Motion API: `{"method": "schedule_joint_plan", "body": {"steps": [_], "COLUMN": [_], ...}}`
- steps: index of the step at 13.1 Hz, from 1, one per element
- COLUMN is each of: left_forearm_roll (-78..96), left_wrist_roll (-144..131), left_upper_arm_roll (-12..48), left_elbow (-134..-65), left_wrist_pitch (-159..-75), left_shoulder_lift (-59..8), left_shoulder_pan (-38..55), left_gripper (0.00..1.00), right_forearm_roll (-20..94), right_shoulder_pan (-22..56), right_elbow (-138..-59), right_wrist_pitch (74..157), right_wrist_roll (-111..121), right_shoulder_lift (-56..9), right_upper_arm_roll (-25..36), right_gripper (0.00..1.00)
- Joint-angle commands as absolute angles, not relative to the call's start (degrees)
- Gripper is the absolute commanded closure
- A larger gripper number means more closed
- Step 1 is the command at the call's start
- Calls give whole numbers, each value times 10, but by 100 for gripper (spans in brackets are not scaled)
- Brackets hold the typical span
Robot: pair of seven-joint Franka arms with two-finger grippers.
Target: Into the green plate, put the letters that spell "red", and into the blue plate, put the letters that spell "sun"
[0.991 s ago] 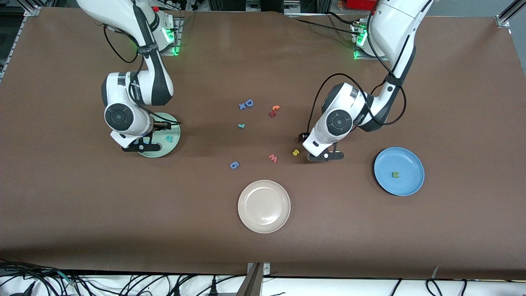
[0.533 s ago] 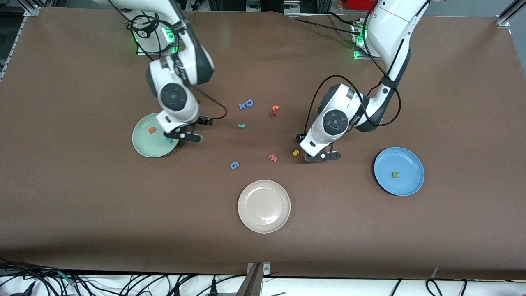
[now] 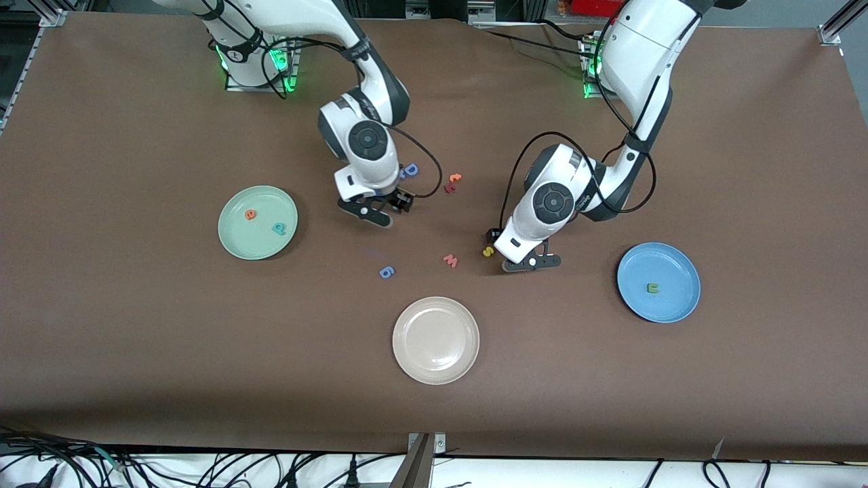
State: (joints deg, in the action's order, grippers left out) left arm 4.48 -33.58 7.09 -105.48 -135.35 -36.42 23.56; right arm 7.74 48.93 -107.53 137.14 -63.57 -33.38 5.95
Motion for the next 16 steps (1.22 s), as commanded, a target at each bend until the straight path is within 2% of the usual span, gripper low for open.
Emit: {"method": "schedule_joint_plan", "body": {"steps": [1,5,10,11,12,14,15,16], "left_forearm_roll": [49,48,21,22,22,21,21,21], "left_wrist_roll": [-338,-336,-335,-335,-334,-334,-333,-333], "left_upper_arm_roll": [68,69,76,76,76,76,76,76], "left_elbow": [-1056,-1076,-1087,-1087,-1087,-1086,-1085,-1085], "left_wrist_pitch": [-1359,-1359,-1360,-1360,-1360,-1360,-1360,-1360], "left_shoulder_lift": [-364,-354,-348,-348,-348,-348,-348,-348], "left_shoulder_pan": [244,244,244,244,243,243,243,242], "left_gripper": [10,10,14,16,25,35,40,42], "right_forearm_roll": [84,79,80,80,80,78,78,78], "right_shoulder_pan": [490,497,503,503,503,503,504,509], "right_elbow": [-1025,-1022,-1029,-1027,-1021,-1021,-1022,-1022], "right_wrist_pitch": [1365,1365,1357,1347,1331,1321,1321,1321], "right_wrist_roll": [-664,-663,-656,-655,-654,-654,-658,-660], "right_shoulder_lift": [-372,-387,-383,-380,-377,-373,-375,-378], "right_upper_arm_roll": [56,56,57,58,59,60,59,58], "right_gripper": [29,40,42,42,42,42,45,46]}}
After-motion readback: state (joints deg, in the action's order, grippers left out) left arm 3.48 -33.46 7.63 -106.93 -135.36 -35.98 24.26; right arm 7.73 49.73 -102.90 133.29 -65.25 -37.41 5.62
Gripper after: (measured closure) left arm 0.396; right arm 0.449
